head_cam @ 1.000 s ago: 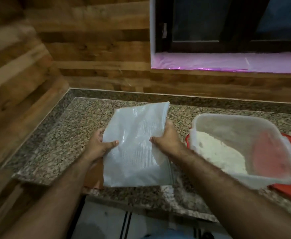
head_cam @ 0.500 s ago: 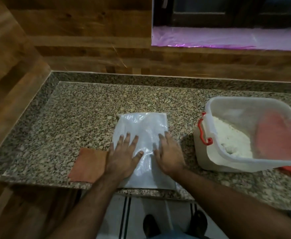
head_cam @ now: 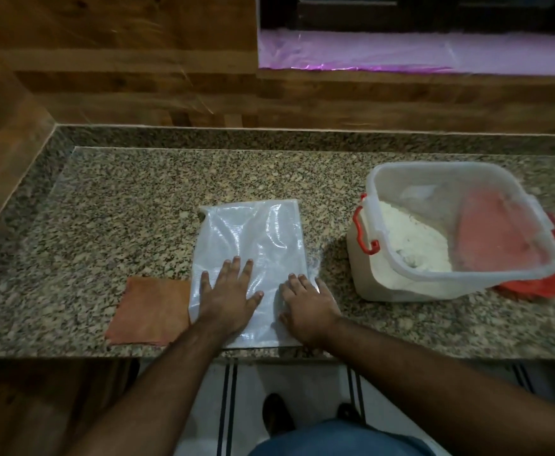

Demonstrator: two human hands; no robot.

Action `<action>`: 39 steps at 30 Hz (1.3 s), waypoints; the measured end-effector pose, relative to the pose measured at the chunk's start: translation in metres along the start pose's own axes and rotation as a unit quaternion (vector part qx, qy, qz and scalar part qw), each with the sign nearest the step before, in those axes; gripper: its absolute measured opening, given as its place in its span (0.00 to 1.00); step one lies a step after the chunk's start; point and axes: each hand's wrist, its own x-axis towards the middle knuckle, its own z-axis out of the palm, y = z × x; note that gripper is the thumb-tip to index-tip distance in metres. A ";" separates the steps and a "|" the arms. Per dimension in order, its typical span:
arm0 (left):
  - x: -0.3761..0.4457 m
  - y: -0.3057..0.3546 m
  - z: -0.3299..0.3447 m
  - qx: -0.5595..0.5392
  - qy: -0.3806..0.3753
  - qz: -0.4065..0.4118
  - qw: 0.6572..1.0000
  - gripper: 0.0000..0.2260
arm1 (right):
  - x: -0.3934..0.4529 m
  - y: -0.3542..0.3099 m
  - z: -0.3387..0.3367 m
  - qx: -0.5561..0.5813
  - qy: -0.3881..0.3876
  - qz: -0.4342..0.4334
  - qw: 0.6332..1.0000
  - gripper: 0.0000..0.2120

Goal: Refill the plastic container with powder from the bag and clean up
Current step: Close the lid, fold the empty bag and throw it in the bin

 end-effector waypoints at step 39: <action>0.008 0.397 -0.121 -0.043 -0.010 0.026 0.999 0.37 | -0.149 0.456 0.004 0.070 0.352 0.143 0.922 0.07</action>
